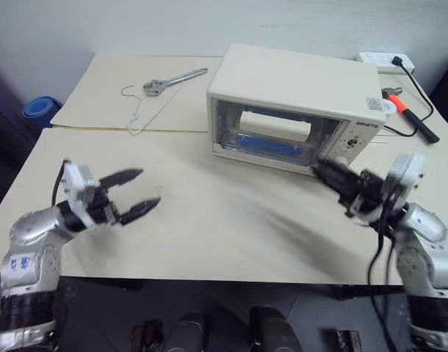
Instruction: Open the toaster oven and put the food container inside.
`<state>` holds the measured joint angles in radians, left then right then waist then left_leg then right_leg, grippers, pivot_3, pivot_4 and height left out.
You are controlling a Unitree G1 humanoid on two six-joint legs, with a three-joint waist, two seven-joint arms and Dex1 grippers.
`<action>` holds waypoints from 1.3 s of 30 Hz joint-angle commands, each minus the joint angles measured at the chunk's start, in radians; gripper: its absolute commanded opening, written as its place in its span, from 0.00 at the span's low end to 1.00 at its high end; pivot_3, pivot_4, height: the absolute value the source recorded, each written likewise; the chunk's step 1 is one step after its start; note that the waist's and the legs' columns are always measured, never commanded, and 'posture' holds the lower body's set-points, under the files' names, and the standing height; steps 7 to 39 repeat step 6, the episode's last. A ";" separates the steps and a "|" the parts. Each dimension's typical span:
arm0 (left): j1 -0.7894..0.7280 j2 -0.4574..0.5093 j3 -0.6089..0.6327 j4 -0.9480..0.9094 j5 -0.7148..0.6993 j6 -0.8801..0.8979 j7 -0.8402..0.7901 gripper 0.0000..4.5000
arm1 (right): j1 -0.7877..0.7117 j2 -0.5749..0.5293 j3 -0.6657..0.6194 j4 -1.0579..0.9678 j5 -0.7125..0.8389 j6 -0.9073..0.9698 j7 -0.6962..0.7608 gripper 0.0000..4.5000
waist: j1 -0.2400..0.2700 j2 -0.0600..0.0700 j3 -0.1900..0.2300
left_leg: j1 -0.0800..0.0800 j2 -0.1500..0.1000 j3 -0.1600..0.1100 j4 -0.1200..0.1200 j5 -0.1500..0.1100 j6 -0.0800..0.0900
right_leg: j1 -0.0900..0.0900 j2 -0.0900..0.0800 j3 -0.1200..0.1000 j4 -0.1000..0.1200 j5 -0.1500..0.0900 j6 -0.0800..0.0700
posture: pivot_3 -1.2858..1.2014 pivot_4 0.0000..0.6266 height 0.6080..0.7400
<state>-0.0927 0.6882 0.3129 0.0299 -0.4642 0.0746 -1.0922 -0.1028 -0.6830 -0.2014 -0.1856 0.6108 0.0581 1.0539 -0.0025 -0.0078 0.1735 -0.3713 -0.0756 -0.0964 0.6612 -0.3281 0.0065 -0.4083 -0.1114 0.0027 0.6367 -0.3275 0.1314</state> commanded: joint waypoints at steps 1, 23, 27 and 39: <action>0.061 0.040 0.002 0.004 0.076 -0.128 -0.026 1.00 | 0.063 -0.062 0.026 0.051 -0.102 -0.142 0.157 0.49 | 0.002 0.000 0.000 | 0.000 0.000 0.000 0.001 0.000 0.000 | 0.001 0.000 0.000 -0.001 0.000 0.000 | 0.52 0.24 1.00; 0.124 0.035 0.002 -0.007 0.082 -0.171 -0.018 1.00 | 0.071 -0.038 0.010 0.235 -0.143 -0.252 0.188 0.88 | 0.003 0.001 0.001 | 0.006 0.000 0.000 0.003 0.000 0.001 | 0.010 -0.001 0.001 -0.003 0.000 0.000 | 0.52 0.24 1.00; 0.124 0.035 0.002 -0.007 0.082 -0.171 -0.018 1.00 | 0.071 -0.038 0.010 0.235 -0.143 -0.252 0.188 0.88 | 0.003 0.001 0.001 | 0.006 0.000 0.000 0.003 0.000 0.001 | 0.010 -0.001 0.001 -0.003 0.000 0.000 | 0.52 0.24 1.00; 0.124 0.035 0.002 -0.007 0.082 -0.171 -0.018 1.00 | 0.071 -0.038 0.010 0.235 -0.143 -0.252 0.188 0.88 | 0.003 0.001 0.001 | 0.006 0.000 0.000 0.003 0.000 0.001 | 0.010 -0.001 0.001 -0.003 0.000 0.000 | 0.52 0.24 1.00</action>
